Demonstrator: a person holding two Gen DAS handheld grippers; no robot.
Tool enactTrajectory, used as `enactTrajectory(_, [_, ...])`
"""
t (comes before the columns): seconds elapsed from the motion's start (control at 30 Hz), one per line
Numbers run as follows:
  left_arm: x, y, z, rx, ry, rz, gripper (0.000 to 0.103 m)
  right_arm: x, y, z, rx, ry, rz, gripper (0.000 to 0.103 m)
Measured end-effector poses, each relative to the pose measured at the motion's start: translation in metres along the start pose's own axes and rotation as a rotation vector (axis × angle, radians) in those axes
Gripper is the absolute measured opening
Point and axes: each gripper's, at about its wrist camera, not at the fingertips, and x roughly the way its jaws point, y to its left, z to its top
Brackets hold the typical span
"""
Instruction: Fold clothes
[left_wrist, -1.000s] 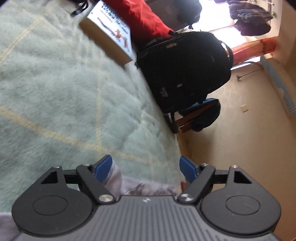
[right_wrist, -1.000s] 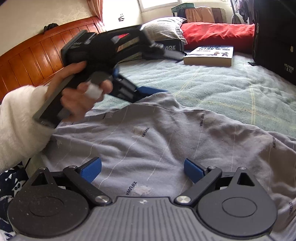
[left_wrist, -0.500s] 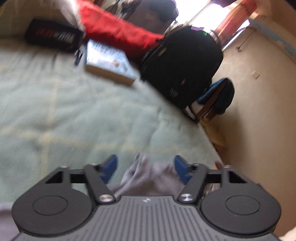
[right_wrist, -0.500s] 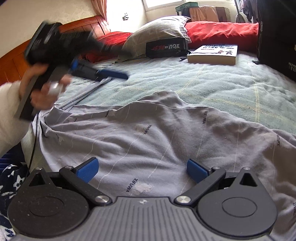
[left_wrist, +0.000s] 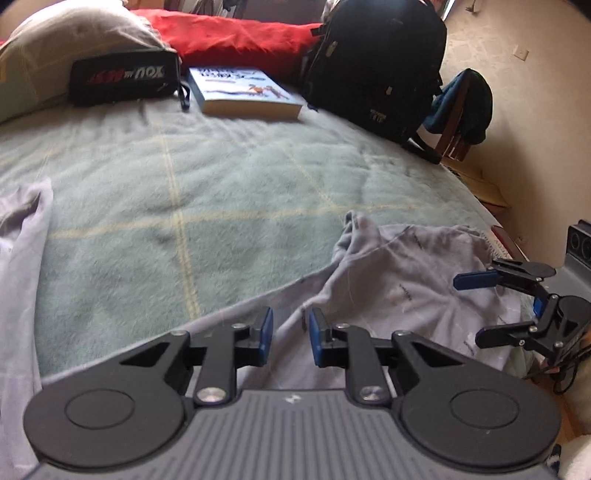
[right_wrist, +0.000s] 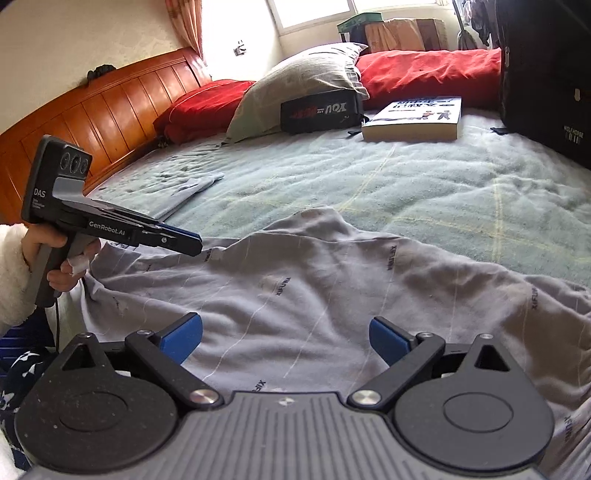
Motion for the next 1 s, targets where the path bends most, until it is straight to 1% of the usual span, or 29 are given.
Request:
enactTrajectory(0.07, [0.004,-0.006,-0.005,0.057,0.023,0.046,0.019,0.000,0.000,0.000,0.001,-0.001,-0.003,0.100])
enactTrajectory(0.1, [0.006,-0.008,-0.007,0.085,0.034,0.069,0.017,0.000,0.000,0.001,0.003,-0.003,-0.004,0.100])
enactTrajectory(0.13, [0.008,-0.011,-0.009,0.109,0.043,0.088,0.003,0.000,-0.001,0.001,0.004,-0.005,-0.005,0.100])
enactTrajectory(0.17, [0.007,-0.012,-0.009,0.112,0.039,0.088,0.001,0.000,0.000,0.001,0.003,-0.006,-0.006,0.100])
enactTrajectory(0.23, [0.005,-0.014,-0.008,0.108,0.016,0.097,0.000,-0.001,0.000,0.001,0.001,-0.008,-0.009,0.100])
enactTrajectory(0.37, [-0.011,-0.011,0.004,0.086,-0.074,0.112,0.000,-0.002,0.000,0.000,0.001,-0.011,-0.019,0.100])
enactTrajectory(0.4, [-0.013,-0.009,0.007,0.081,-0.080,0.107,0.000,-0.002,0.000,0.000,0.002,-0.011,-0.021,0.100])
enactTrajectory(0.5, [-0.005,-0.004,0.009,0.056,-0.051,0.098,0.000,-0.002,0.000,0.000,0.004,-0.007,-0.025,0.100])
enactTrajectory(0.57, [0.007,-0.001,0.004,0.054,0.006,0.121,0.002,-0.001,0.000,0.003,0.001,-0.006,-0.021,0.100])
enactTrajectory(0.6, [0.010,0.002,0.001,0.035,0.010,0.137,0.006,0.000,0.002,0.007,-0.005,-0.006,-0.014,0.100])
enactTrajectory(0.63, [0.007,0.005,0.000,0.007,-0.009,0.133,0.009,0.001,0.003,0.011,-0.010,-0.007,-0.007,0.100])
enactTrajectory(0.73, [-0.010,0.009,0.000,-0.060,-0.075,0.123,0.009,0.003,0.007,0.023,-0.026,-0.008,0.014,0.100])
enactTrajectory(0.8, [-0.028,0.002,-0.001,-0.045,-0.114,0.126,0.011,0.005,0.009,0.030,-0.037,-0.008,0.028,0.100])
enactTrajectory(0.83, [-0.035,-0.001,-0.003,-0.033,-0.118,0.104,0.016,0.006,0.010,0.034,-0.043,-0.009,0.035,0.100])
enactTrajectory(0.87, [-0.038,-0.004,-0.006,-0.030,-0.104,0.073,0.020,0.012,0.013,0.039,-0.051,0.000,0.054,0.100])
enactTrajectory(0.93, [-0.042,-0.010,-0.014,-0.025,-0.072,0.011,0.035,0.027,0.018,0.049,-0.066,0.023,0.094,0.100])
enactTrajectory(0.97, [-0.038,-0.009,-0.018,-0.040,-0.044,-0.010,0.036,0.035,0.021,0.053,-0.071,0.034,0.110,0.100])
enactTrajectory(1.0, [-0.032,-0.005,-0.022,-0.061,-0.031,0.004,0.036,0.046,0.022,0.057,-0.071,0.047,0.120,0.100])
